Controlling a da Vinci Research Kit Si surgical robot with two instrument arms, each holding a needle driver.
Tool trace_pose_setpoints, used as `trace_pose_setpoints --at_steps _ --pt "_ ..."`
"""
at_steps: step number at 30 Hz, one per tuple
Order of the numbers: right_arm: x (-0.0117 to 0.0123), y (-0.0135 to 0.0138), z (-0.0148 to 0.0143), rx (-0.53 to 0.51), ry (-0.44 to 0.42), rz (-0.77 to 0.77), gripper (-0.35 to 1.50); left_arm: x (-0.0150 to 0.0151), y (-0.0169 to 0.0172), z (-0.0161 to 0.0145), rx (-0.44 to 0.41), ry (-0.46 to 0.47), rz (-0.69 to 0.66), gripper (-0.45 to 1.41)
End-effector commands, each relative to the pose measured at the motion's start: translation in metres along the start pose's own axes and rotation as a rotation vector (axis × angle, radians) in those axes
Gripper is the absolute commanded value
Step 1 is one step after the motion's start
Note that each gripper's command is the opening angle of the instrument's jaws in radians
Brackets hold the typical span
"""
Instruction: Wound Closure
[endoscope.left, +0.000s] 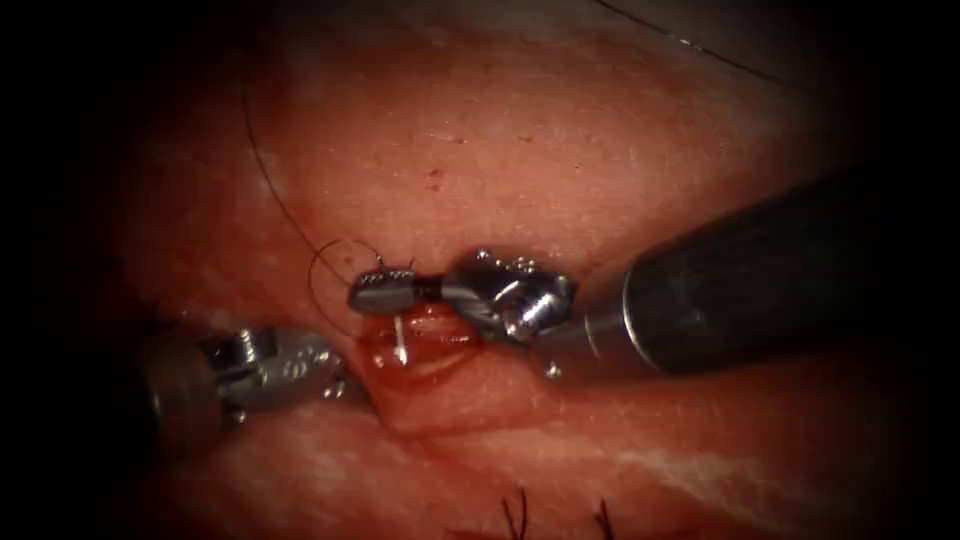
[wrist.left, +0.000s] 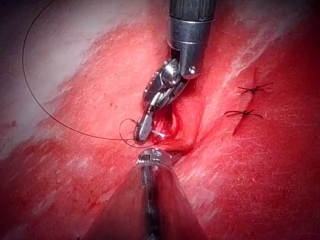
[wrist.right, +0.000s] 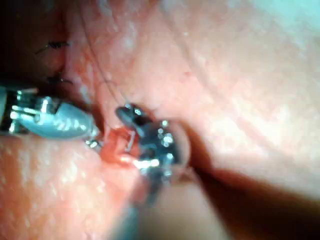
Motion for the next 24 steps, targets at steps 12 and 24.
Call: trace_pose_setpoints --at_steps 12,24 --pt "-0.0013 -0.0011 0.0004 0.017 -0.016 0.111 -0.35 -0.0003 0.0001 0.001 -0.005 0.001 0.0 -0.45" --pt "0.0003 -0.0003 -0.0004 0.017 0.104 0.208 0.37 -0.0004 0.0004 0.0008 -0.005 0.0 0.001 -0.45"
